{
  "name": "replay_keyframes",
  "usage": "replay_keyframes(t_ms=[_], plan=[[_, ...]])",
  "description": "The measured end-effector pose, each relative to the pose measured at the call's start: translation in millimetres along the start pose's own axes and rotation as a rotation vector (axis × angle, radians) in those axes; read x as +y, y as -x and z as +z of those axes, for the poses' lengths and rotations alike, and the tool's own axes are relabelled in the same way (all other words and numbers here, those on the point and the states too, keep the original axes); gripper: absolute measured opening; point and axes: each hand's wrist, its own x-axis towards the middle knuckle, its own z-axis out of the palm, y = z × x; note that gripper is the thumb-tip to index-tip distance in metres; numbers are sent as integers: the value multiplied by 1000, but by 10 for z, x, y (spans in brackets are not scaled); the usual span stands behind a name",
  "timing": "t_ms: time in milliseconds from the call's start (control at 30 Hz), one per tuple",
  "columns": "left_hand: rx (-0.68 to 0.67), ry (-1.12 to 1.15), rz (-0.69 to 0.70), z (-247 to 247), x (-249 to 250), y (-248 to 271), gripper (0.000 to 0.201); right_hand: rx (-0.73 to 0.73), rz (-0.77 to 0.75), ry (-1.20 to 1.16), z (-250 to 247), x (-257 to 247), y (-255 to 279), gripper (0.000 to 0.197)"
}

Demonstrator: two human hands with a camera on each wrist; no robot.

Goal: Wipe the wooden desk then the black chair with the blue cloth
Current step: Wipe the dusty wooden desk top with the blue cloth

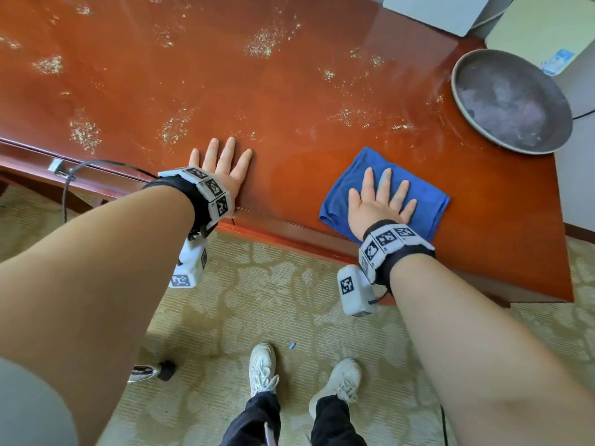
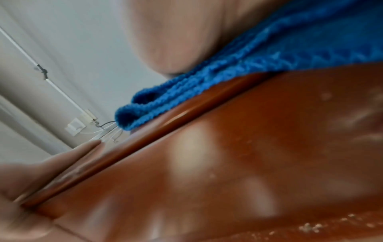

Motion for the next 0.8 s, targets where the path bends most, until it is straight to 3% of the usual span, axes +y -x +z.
replay_keyframes(t_ms=[133,267,467,667,800], plan=[[-6,-4,-6,-2,0,5,116,38,-202,55,111,-232,141,54],[-20,-12,-8,-24,0,8,116,65,-411,126,214,15,282,54],[-30,4,-5,-26,-5,13,114,24,-239,88,132,364,157,54],[-40,-3,-18,-40,21,17,116,24,-137,79,-23,148,-108,55],[-51,-2,-24,-38,17,28,115,7,-181,73,-128,-175,-270,55]])
